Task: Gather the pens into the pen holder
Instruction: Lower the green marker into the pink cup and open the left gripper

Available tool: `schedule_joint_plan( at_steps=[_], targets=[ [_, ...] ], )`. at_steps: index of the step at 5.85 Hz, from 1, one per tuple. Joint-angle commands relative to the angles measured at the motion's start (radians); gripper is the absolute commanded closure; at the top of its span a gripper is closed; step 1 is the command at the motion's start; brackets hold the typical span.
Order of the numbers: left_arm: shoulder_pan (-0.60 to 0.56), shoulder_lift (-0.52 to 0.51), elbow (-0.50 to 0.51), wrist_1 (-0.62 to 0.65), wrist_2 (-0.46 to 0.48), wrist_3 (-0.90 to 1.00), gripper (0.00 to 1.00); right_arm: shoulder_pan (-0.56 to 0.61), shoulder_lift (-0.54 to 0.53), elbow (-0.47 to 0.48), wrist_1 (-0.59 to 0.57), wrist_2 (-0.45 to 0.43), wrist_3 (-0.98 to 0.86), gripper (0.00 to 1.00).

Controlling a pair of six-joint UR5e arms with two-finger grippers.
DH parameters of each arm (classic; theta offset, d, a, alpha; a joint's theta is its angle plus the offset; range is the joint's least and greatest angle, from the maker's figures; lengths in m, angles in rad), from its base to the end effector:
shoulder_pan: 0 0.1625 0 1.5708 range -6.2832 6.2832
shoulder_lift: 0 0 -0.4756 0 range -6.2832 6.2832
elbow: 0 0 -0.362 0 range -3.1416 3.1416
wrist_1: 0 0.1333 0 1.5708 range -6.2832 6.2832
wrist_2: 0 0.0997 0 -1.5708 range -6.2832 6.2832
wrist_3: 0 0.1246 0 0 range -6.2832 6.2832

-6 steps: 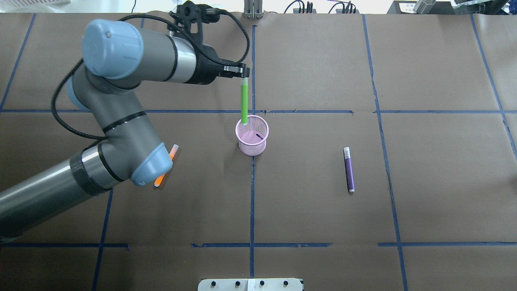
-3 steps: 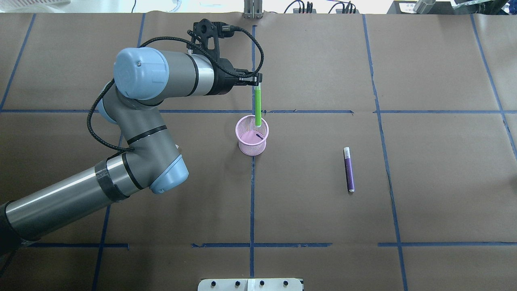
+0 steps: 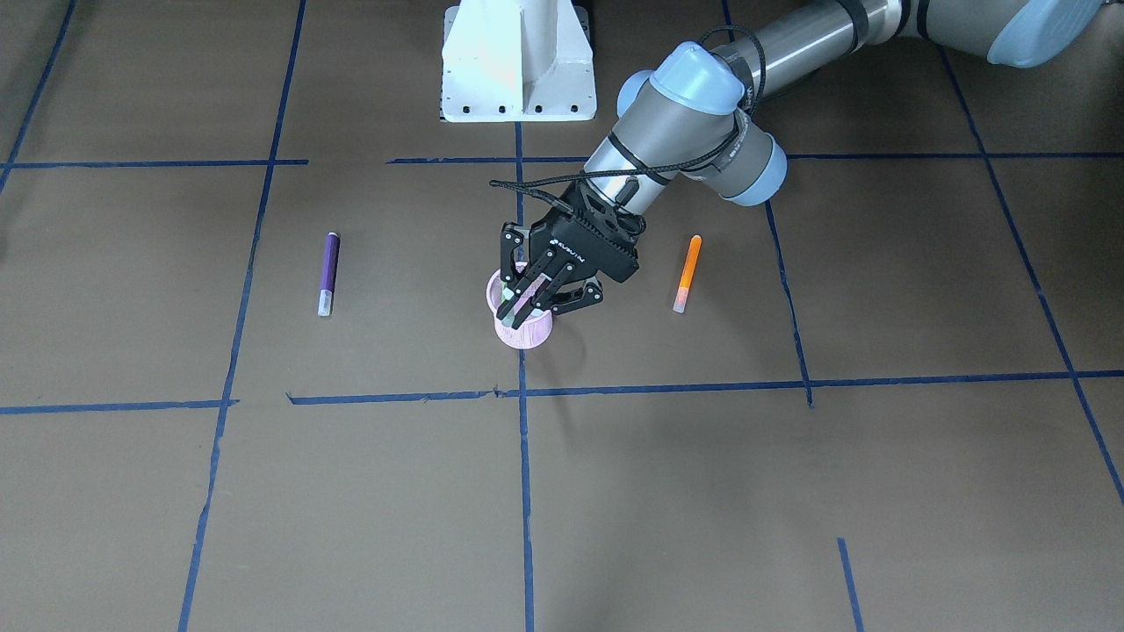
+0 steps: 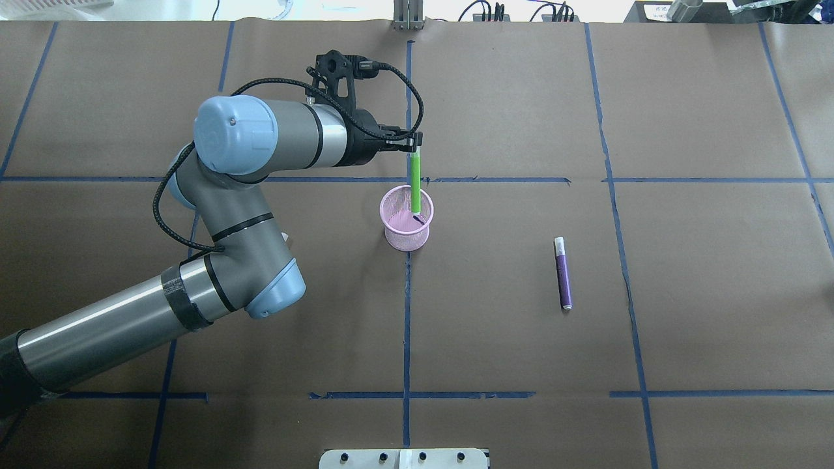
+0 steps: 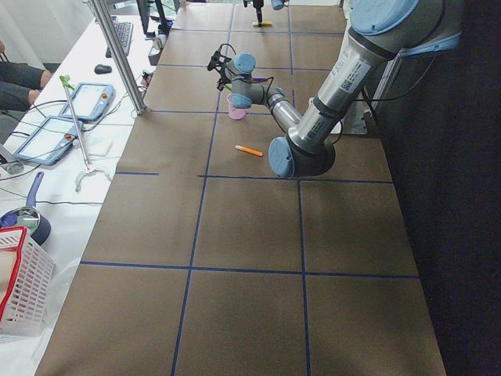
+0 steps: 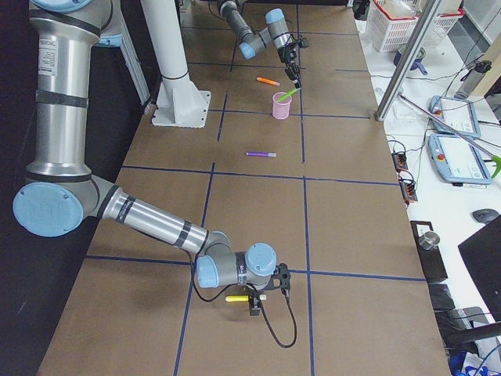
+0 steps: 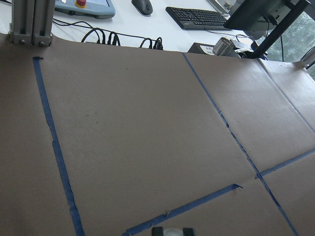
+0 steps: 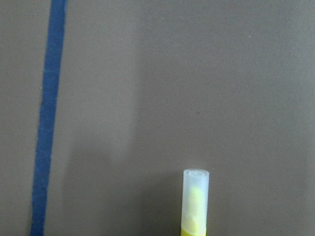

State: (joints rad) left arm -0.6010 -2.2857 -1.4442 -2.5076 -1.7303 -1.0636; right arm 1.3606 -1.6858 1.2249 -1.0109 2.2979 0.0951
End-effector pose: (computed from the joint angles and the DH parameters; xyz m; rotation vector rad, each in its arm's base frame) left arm 0.5464 -0.5123 0.2268 0.6919 1.3600 0.0468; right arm -0.0295 -0.3803 0.8787 -0.0170 -0.7331 -0.1459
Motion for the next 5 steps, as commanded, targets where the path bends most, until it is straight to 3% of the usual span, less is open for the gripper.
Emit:
schedule_joint_plan(
  at_steps=[1,3,4,5],
  targets=[
    [0.012,0.026,0.001,-0.019,0.0,-0.001,1.0,0.0,0.0,-0.001,0.0,0.0,0.0,0.0],
    [0.012,0.028,0.001,-0.02,0.0,0.001,0.94,0.0,0.0,-0.001,0.0,0.0,0.0,0.0],
    [0.013,0.026,0.002,-0.02,0.0,0.002,0.04,0.0,0.0,-0.001,0.0,0.0,0.0,0.0],
    [0.012,0.026,0.001,-0.019,0.003,0.002,0.0,0.0,0.0,-0.001,0.002,0.0,0.0,0.0]
  ],
)
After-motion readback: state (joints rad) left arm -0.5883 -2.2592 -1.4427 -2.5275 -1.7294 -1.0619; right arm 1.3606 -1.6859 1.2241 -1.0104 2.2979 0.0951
